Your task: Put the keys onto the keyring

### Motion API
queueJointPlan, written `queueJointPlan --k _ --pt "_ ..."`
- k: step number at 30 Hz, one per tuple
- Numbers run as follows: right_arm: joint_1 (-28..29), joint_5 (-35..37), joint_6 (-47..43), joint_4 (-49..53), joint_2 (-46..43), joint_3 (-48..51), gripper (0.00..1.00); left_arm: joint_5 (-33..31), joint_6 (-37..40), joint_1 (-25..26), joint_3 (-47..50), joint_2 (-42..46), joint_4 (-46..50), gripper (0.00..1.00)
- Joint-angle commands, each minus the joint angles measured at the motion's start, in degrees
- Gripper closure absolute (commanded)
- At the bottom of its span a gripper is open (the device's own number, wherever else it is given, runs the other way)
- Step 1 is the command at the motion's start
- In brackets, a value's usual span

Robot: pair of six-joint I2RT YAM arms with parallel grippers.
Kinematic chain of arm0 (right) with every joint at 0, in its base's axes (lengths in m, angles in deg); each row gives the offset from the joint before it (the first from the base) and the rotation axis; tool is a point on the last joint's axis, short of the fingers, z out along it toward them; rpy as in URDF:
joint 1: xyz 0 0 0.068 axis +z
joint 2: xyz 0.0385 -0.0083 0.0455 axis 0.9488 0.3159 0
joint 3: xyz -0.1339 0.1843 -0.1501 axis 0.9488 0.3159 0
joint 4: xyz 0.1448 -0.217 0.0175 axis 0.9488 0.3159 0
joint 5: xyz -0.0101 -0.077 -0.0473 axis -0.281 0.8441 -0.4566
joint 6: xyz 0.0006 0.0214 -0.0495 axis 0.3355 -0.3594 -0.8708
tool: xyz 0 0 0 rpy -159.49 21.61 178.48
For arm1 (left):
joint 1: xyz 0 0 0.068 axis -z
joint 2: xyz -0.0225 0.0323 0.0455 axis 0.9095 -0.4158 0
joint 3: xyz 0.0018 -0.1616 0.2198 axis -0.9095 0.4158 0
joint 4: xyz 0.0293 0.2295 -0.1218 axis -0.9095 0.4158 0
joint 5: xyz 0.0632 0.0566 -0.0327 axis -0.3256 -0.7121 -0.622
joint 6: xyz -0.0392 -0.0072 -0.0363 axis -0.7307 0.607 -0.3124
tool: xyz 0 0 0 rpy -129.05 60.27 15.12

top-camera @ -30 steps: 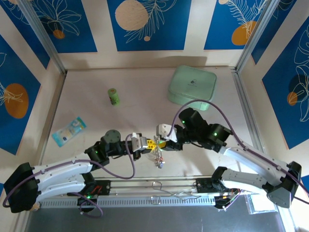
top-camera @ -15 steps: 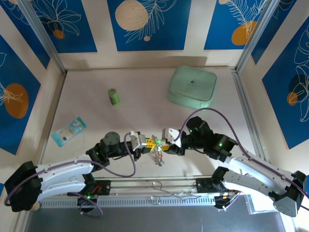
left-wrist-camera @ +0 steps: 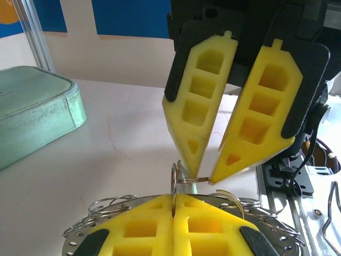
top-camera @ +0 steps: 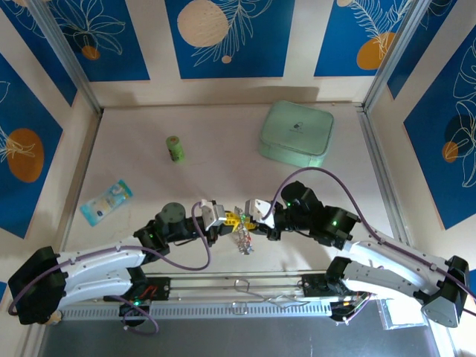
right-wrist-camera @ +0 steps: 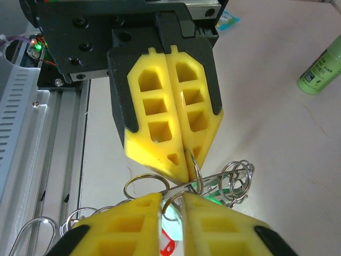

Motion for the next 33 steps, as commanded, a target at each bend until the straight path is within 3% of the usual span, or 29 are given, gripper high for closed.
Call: queueJointPlan --k 1,10,16,23,33 --pt "0.4 1.1 -0.2 -0.8 -0.1 0.6 0.88 -0.2 -1.0 0.1 -0.8 0.1 -4.1 1.00" --pt "0.8 -1.3 0.3 -1.0 1.3 0.4 0.90 -0.4 -1.6 0.1 -0.6 -0.3 -6.5 1.00" --pt "0.0 0.2 1.1 -1.3 -0.6 0.2 0.78 1.5 -0.3 0.1 -0.6 -0.3 -6.2 1.00" --pt "-8.1 -13.9 3.6 -0.8 -5.4 0.8 0.69 3.1 3.1 0.1 0.0 0.4 -5.5 1.00" --pt "-8.3 -17.0 4.2 -2.6 -0.2 -1.5 0.69 6.4 4.4 0.1 -0.1 -0.9 -7.0 1.00"
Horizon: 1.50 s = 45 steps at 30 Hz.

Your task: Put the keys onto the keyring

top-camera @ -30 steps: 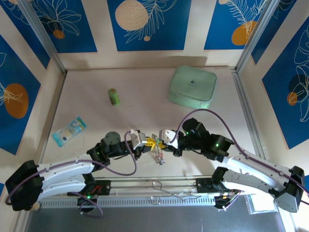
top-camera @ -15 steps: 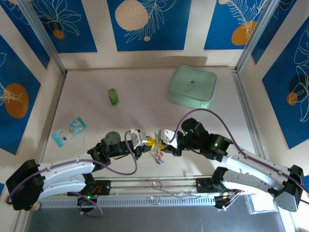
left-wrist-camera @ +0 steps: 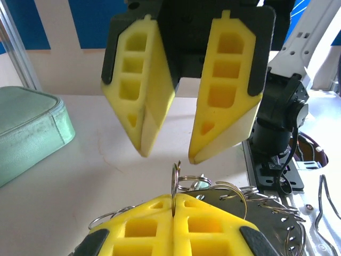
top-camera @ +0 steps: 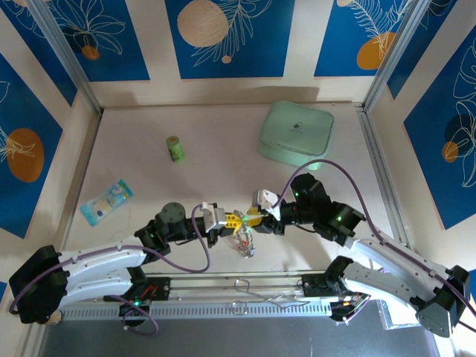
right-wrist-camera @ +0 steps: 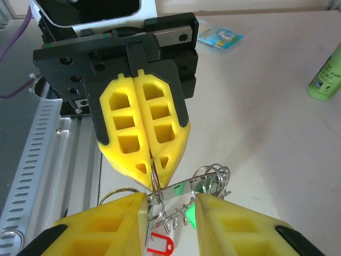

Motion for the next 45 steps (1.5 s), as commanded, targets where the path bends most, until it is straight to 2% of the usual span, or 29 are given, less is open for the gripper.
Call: queueJointPlan --k 1,13,20,24,26,28,31,36,42,45 --pt "0.0 -4.3 0.8 -1.2 0.2 -1.5 0.69 2.4 1.0 0.1 -0.1 -0.2 -4.7 1.00" --pt "0.2 -4.8 -1.5 0.5 3.3 -3.1 0.86 4.4 0.6 0.1 -0.3 -0.6 -6.1 1.00" --pt "0.3 -4.3 -4.0 3.9 4.7 -4.6 1.00 4.7 0.6 0.1 -0.2 -0.1 -6.4 1.00" --pt "0.5 -3.6 -4.8 5.7 4.9 -5.8 1.00 3.8 0.5 0.1 0.0 0.1 -6.0 1.00" --pt "1.0 -2.3 -6.1 7.2 5.1 -6.8 1.00 1.3 0.6 0.1 -0.2 0.4 -3.6 0.84" --pt "1.3 -1.2 -7.7 9.4 5.6 -8.2 1.00 -0.2 1.0 0.1 -1.0 0.6 -0.1 0.80" --pt "1.9 0.1 -9.9 13.3 7.1 -10.8 1.00 -0.3 1.1 0.1 -2.5 0.2 3.9 0.84" --pt "3.9 2.9 -13.0 18.5 10.2 -14.8 1.00 0.5 0.7 0.1 -3.2 -0.6 4.4 0.90" --pt "5.9 3.3 -14.2 20.2 12.7 -17.4 1.00 1.1 0.8 0.1 -4.1 -1.2 4.7 0.89" --pt "6.5 3.6 -14.4 20.2 13.5 -18.0 1.00 2.0 0.9 0.1 -4.3 -1.4 4.6 0.95"
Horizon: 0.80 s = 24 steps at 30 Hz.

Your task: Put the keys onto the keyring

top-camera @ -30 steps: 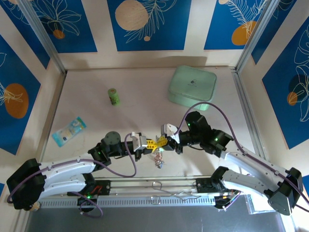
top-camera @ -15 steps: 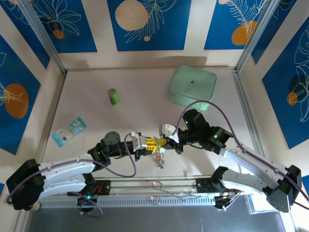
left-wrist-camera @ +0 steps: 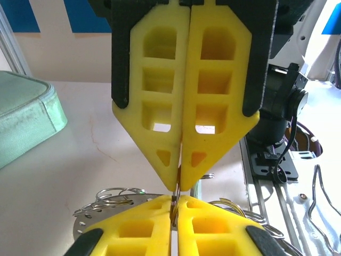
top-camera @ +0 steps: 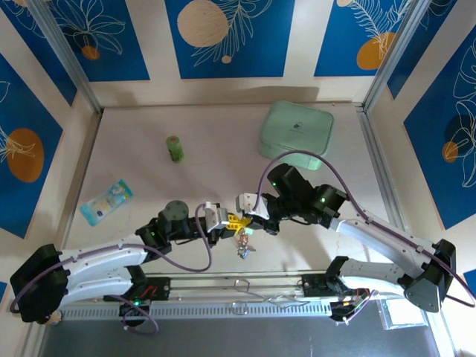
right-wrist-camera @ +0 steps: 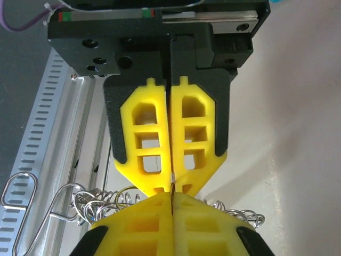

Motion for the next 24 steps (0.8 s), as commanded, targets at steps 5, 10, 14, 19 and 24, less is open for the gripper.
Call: queueJointPlan --k 5,10,14,19,24 --pt "-5.4 -8.5 6.2 -9.6 -6.8 4.7 0.70 1.7 -1.0 0.1 -1.0 -0.2 -4.7 1.00" --pt "-7.6 -11.2 11.4 -13.6 -10.5 9.7 0.69 2.3 -3.9 0.1 1.7 -1.6 -13.4 1.00" --pt "-7.6 -11.4 11.9 -13.4 -10.1 10.8 0.69 2.8 -4.2 0.1 2.0 -2.0 -14.8 1.00" --pt "-7.5 -11.2 11.6 -13.6 -8.5 10.7 0.73 3.4 -4.4 0.1 1.9 -2.0 -14.9 1.00" --pt "-7.2 -10.6 10.6 -12.4 -6.4 9.9 0.79 4.1 -4.4 0.1 1.9 -2.1 -15.3 1.00"
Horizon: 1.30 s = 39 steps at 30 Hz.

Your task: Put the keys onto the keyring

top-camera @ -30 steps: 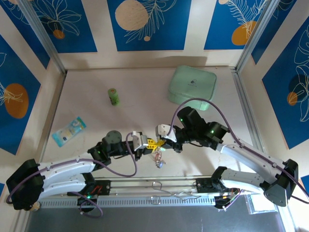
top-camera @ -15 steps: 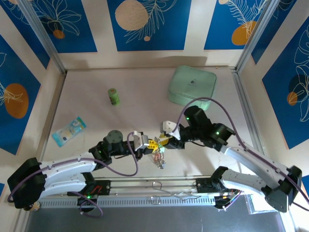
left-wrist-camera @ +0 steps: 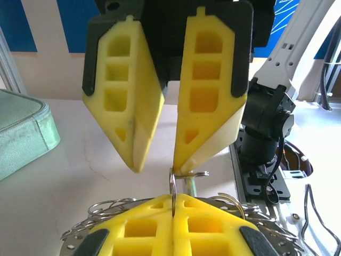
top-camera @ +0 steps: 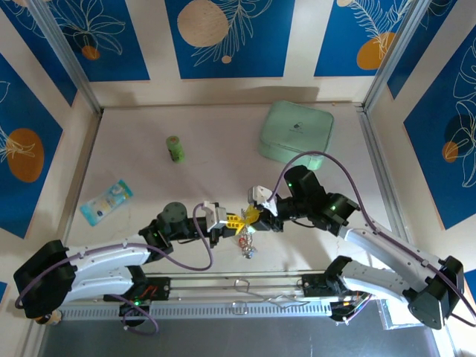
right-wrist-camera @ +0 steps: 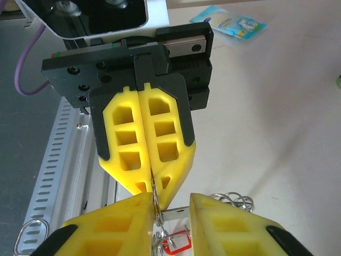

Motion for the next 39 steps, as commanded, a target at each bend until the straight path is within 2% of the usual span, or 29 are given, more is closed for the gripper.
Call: queueJointPlan --k 1,6,11,12,14,16,20,26,29,33,39 --pt "0.4 -0.7 -0.5 1.1 1.3 -0.5 0.79 2.5 -0.7 0.1 0.0 0.2 -5.5 1.00" --pt "0.7 0.5 -1.9 2.8 2.1 0.1 0.83 1.8 -0.4 0.1 0.3 0.7 -6.1 1.00" --pt "1.0 -0.6 -2.1 3.3 2.3 -0.8 1.00 1.0 -0.2 0.1 0.1 0.5 -5.6 1.00" --pt "1.0 -0.6 -2.3 3.7 2.3 -1.3 1.00 0.3 -0.2 0.1 0.1 0.6 -5.2 0.97" --pt "1.4 0.0 -3.2 5.3 2.5 -2.6 1.00 -1.1 0.3 0.1 -0.3 1.1 -3.0 0.86" --pt "2.1 1.4 -4.6 7.6 2.7 -4.1 1.00 -1.8 1.5 0.1 -1.1 2.0 0.8 0.83" --pt "4.2 5.7 -8.3 13.5 4.3 -7.6 1.00 -2.5 4.3 0.1 -3.4 3.3 9.0 0.82" --pt "5.8 7.1 -9.4 15.1 6.1 -10.9 1.00 -2.2 5.3 0.1 -5.2 2.5 13.7 0.82" --pt "5.9 8.2 -9.2 15.0 6.5 -11.5 1.00 -2.0 5.7 0.1 -5.6 2.5 15.2 0.82" --pt "6.0 9.4 -9.1 15.4 6.5 -11.4 1.00 -2.5 5.3 0.1 -5.2 2.9 15.8 0.74" --pt "6.3 8.6 -9.0 14.8 6.3 -11.1 1.00 -2.4 4.9 0.1 -5.3 2.8 16.2 0.74"
